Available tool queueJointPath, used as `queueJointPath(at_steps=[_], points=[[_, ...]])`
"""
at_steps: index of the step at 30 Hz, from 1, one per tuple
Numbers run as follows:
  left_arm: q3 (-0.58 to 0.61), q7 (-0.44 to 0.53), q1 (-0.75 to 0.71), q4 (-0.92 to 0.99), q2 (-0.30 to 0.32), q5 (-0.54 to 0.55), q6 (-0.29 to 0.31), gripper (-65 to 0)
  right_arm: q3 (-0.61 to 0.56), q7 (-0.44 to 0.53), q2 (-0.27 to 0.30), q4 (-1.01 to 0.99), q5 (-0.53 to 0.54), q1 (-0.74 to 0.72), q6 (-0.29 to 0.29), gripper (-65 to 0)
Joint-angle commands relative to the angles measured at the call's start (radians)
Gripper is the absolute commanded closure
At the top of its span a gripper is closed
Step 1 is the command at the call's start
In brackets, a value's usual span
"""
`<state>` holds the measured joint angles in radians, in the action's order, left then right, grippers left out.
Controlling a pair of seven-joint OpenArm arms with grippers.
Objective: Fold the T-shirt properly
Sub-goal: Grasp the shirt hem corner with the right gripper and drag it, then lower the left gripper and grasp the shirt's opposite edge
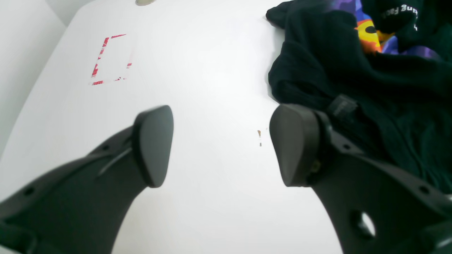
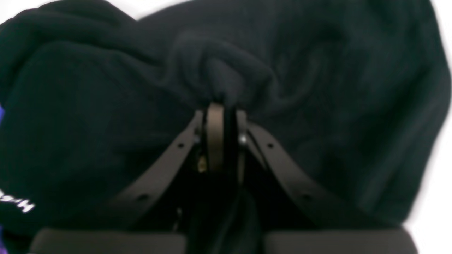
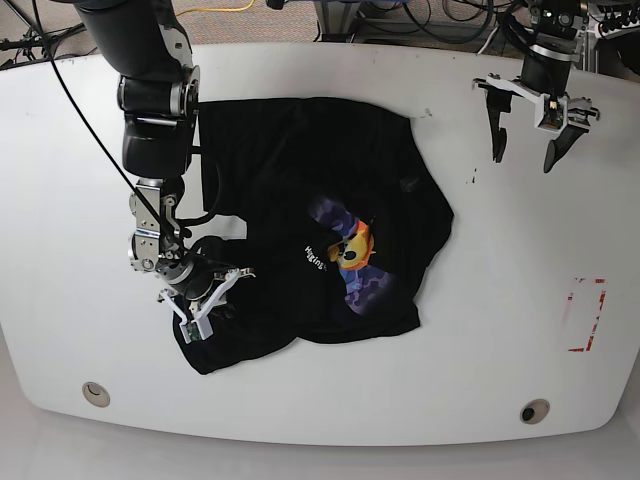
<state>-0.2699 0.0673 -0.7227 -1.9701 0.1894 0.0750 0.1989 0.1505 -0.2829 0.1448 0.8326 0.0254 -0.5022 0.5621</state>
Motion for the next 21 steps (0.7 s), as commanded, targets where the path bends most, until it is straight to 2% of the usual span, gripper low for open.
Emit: queueJointPath(at_steps=[1, 21], points=[[-0.002, 0.021, 0.006, -0.018, 0.006, 0.004, -0.004, -42.4, 0.009, -0.001, 0.014, 0.096, 0.015, -0.017, 0.008, 0.0], [0.001, 0.012, 0.077, -0.020, 0.004, 0.005, 0.008, -43.2, 0.037, -0.238, -0.047, 0.664, 0.008, 0.145, -0.014, -0.3]])
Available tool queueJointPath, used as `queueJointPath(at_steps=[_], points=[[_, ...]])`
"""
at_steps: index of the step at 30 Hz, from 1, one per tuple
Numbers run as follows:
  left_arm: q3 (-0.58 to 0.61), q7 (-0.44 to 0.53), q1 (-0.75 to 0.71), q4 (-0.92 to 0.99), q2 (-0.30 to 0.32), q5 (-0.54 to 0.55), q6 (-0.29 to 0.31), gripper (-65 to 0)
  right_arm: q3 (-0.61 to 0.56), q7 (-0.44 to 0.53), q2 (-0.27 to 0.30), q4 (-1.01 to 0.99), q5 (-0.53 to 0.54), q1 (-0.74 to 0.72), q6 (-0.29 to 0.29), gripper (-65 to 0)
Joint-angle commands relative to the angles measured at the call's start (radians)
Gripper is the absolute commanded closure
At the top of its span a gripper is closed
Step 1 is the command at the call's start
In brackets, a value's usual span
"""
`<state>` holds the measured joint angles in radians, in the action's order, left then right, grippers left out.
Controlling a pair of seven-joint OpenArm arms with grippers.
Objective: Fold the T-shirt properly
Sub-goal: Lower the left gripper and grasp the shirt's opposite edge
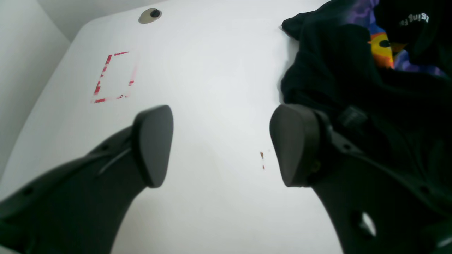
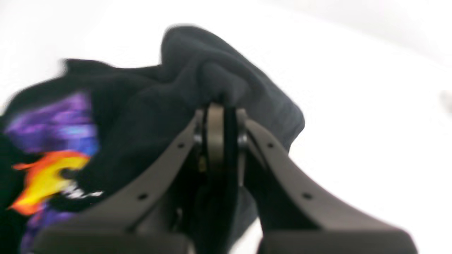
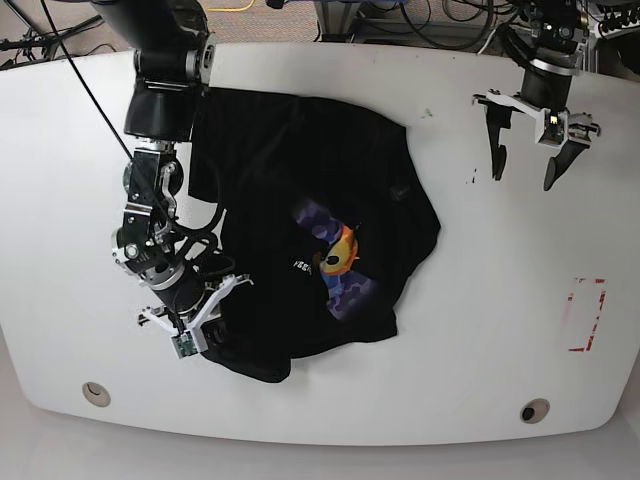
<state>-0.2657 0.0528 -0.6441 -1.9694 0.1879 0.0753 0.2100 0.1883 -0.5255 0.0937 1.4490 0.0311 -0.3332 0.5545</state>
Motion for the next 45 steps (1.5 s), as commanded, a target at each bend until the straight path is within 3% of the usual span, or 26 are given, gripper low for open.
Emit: queueJointPath(at_steps=[1, 14, 24, 26, 28, 36, 45], points=[[-0.003, 0.025, 0.001, -0.020, 0.005, 0.005, -0.003, -43.3, -0.001, -0.002, 0.003, 0.064, 0.002, -0.020, -0.007, -0.3], [0.003, 0.008, 0.028, -0.017, 0.005, 0.080, -0.004, -43.5, -0.003, -0.031, 0.011, 0.188, -0.003, 0.004, -0.008, -0.6], [0.061, -0.157, 0.132, 0.007, 0.009, 0.176, 0.142, -44.5, -0.003, -0.091, 0.017, 0.320, 0.005, 0.009, 0.000, -1.0], [0.082, -0.266, 0.201, 0.020, 0.005, 0.178, 0.211, -45.1, -0.002, -0.095, 0.025, 0.345, 0.007, 0.012, -0.004, -0.4], [0.099, -0.324, 0.233, 0.025, 0.003, 0.172, 0.228, -45.4, -0.002, -0.100, 0.030, 0.345, 0.008, 0.012, -0.005, -0.4], [0.118, -0.466, 0.340, 0.046, -0.009, 0.140, 0.248, -45.4, 0.002, -0.113, 0.033, 0.336, 0.008, -0.010, -0.006, -0.2], [0.141, -0.459, 0.368, 0.063, -0.032, 0.136, 0.235, -44.9, 0.002, -0.117, 0.034, 0.339, 0.009, -0.025, -0.006, 0.0]])
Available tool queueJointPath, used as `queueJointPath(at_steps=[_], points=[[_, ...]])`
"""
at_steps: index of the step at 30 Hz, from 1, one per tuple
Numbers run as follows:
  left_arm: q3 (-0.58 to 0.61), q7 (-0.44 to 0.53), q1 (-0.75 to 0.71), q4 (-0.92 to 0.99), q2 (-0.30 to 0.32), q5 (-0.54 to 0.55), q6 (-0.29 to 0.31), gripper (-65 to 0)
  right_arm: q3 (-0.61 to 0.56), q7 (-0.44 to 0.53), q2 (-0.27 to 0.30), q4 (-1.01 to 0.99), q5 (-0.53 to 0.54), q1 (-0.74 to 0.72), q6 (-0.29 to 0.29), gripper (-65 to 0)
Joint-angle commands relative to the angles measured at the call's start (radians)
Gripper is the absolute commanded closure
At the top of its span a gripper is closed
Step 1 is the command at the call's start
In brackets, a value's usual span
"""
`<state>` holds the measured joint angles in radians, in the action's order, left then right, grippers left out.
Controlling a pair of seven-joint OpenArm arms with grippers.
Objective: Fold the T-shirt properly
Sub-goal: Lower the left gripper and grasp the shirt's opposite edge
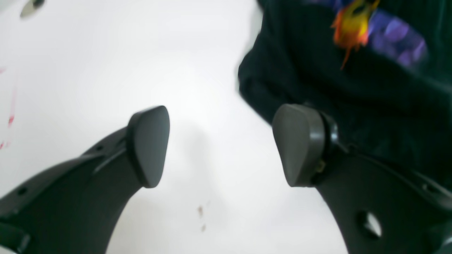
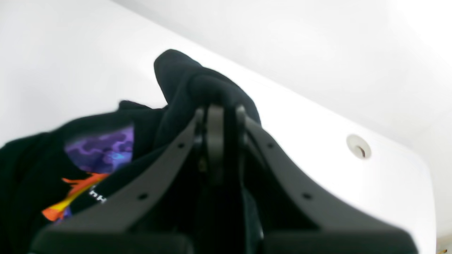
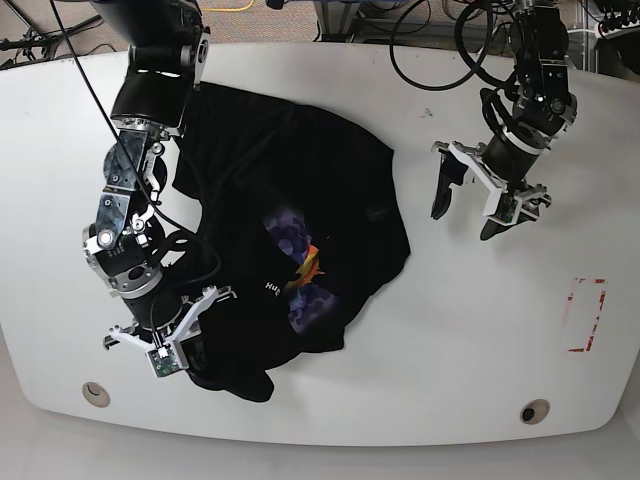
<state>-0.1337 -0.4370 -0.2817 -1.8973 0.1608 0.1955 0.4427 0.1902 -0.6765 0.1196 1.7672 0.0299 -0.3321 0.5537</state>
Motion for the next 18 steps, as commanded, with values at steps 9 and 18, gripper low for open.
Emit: queueJointPath(at_steps=[9, 18], points=[[0.066, 0.077, 0.024, 0.027, -0.015, 0.023, -0.005, -44.7, -0.006, 0.039, 0.015, 0.025, 0.010, -0.033, -0.006, 0.0], [0.109, 0.043, 0.110, 0.127, -0.006, 0.021, 0.002, -45.2, 0.000, 0.039, 0.023, 0.010, 0.010, -0.030, -0.007, 0.0]])
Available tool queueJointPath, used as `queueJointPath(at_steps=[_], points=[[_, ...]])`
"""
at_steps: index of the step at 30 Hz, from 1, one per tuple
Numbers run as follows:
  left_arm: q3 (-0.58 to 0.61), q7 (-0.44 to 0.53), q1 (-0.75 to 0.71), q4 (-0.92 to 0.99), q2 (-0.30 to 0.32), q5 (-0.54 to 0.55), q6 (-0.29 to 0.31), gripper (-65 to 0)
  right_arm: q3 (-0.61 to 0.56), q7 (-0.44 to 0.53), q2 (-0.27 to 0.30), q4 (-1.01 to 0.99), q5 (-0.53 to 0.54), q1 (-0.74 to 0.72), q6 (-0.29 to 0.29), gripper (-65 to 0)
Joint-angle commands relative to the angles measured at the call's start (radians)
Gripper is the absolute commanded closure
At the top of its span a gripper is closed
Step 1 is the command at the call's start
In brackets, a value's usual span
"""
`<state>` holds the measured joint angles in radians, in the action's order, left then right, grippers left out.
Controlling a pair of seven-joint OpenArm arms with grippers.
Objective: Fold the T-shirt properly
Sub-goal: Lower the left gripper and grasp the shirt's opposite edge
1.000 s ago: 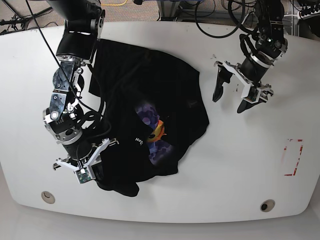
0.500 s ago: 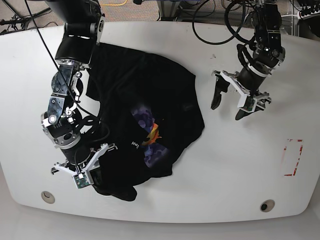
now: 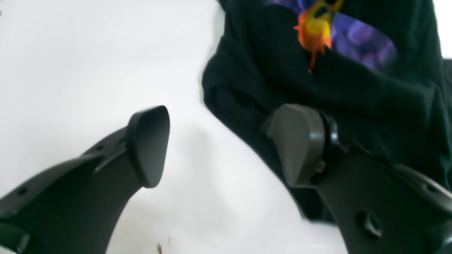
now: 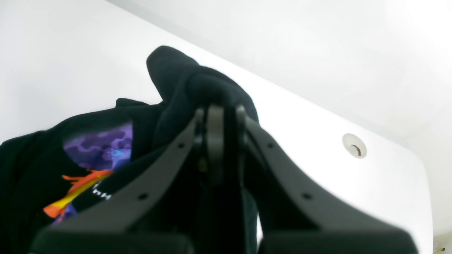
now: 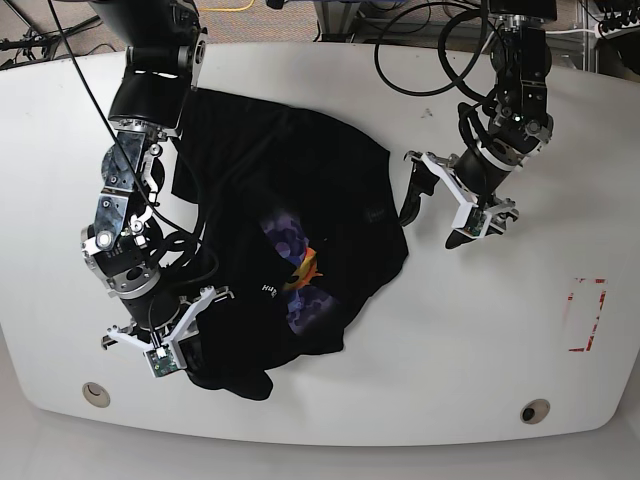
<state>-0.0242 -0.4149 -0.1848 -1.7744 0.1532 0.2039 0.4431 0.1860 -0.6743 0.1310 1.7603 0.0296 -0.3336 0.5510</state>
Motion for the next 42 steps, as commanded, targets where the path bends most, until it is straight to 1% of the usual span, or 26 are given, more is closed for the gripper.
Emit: queueJointPath(at_steps=[1, 3, 9, 13, 19, 29, 42], points=[[-0.001, 0.020, 0.019, 0.015, 0.000, 0.013, 0.002, -45.2, 0.005, 0.036, 0.013, 0.017, 0.011, -0.028, -0.005, 0.0], [-0.019, 0.011, 0.041, 0.046, -0.008, 0.009, 0.003, -44.9, 0.007, 0.028, 0.015, 0.013, 0.011, -0.023, -0.008, 0.0], [-0.019, 0.005, 0.084, 0.112, -0.017, 0.007, 0.004, -44.8, 0.007, 0.029, 0.018, 0.008, 0.011, -0.017, -0.009, -0.1], [0.011, -0.016, 0.132, 0.177, -0.025, -0.017, 0.007, -44.9, 0.007, 0.028, 0.010, 0.004, 0.013, -0.026, -0.007, -0.2], [0.027, -0.027, 0.165, 0.213, -0.036, -0.033, 0.008, -45.0, 0.010, 0.028, 0.007, -0.003, 0.012, -0.032, -0.008, -0.1], [0.056, -0.024, 0.152, 0.243, -0.024, -0.006, 0.008, -44.8, 0.005, 0.026, 0.011, 0.002, 0.014, -0.023, -0.004, 0.0], [0.089, -0.015, 0.252, 0.410, -0.036, 0.018, 0.013, -44.7, 0.004, 0.025, 0.009, 0.009, 0.015, -0.017, -0.005, -0.5]])
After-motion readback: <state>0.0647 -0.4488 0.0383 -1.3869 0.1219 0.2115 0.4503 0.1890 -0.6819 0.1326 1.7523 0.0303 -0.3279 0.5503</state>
